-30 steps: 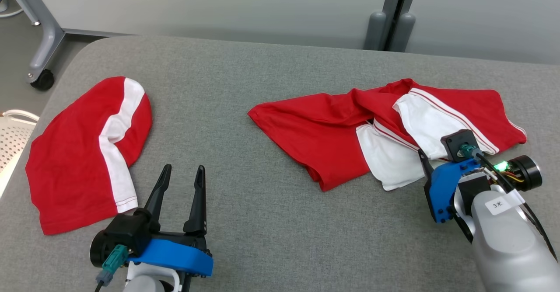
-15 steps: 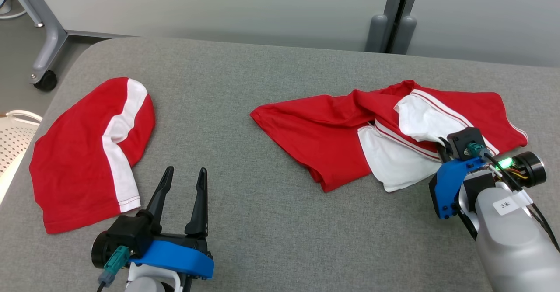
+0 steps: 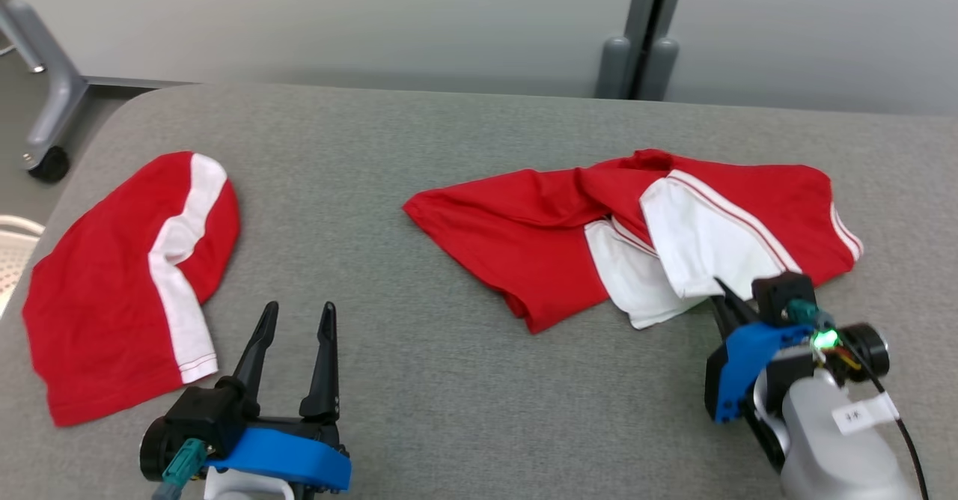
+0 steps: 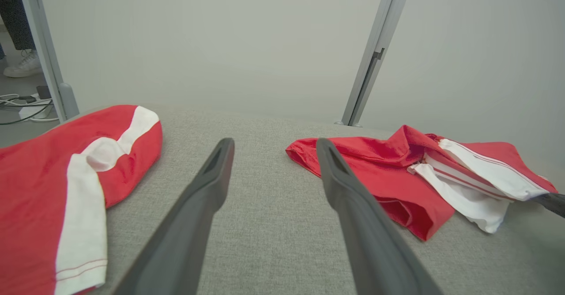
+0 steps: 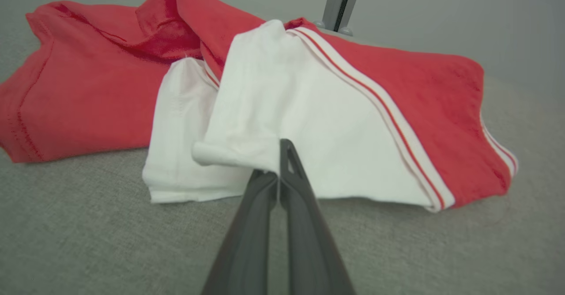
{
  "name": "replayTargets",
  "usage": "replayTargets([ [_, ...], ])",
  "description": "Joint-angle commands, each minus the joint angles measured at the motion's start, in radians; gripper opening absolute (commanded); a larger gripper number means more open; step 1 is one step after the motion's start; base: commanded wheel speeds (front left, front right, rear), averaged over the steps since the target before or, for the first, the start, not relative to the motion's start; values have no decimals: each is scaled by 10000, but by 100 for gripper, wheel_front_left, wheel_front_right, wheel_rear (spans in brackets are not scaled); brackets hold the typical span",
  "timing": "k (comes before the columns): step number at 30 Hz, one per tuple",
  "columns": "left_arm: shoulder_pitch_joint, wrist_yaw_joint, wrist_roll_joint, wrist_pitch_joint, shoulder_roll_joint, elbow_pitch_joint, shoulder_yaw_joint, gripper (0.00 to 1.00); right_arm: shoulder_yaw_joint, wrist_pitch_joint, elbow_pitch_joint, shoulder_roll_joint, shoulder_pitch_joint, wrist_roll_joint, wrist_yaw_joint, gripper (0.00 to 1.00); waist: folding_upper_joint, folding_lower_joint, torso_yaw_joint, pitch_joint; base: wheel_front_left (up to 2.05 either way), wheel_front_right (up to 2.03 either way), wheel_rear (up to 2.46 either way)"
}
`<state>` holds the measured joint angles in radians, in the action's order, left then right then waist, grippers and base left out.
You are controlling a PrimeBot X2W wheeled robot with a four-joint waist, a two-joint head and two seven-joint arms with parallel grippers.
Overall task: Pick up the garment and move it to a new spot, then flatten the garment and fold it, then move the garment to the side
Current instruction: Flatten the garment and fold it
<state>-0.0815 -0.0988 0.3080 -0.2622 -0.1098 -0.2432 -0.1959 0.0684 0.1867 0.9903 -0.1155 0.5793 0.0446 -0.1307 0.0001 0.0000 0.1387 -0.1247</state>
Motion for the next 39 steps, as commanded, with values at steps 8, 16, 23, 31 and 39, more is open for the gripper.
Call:
replayTargets([
  [8, 158, 142, 83, -35, -174, 246, 184, 100, -316, -1515, -4265, -457, -3276, -1549, -1, 0, -1, 0, -895, 11, 0, 0, 0],
  [16, 31, 188, 138, -35, -242, 318, 221, 100, -2644, -3694, -9292, -105, -6264, -1679, -1, 0, -1, 0, -1507, -132, 0, 0, 0],
  [23, -77, 168, 141, -35, -252, 274, 206, 100, -4009, -4722, -11552, 352, -7049, -1470, 1, 0, -1, 0, -1669, -177, 0, 0, 0],
  [31, -47, 140, 168, -35, -237, 221, 173, 100, -4892, -5092, -11934, 574, -7261, -1065, -1, 0, -1, 0, -1523, -120, 0, 0, 0],
  [39, 17, 125, 166, -35, -226, 162, 108, 100, -4734, -5985, -11294, 635, -7295, -1634, -1, 100, -1, 0, -1265, 14, 0, 0, 0],
])
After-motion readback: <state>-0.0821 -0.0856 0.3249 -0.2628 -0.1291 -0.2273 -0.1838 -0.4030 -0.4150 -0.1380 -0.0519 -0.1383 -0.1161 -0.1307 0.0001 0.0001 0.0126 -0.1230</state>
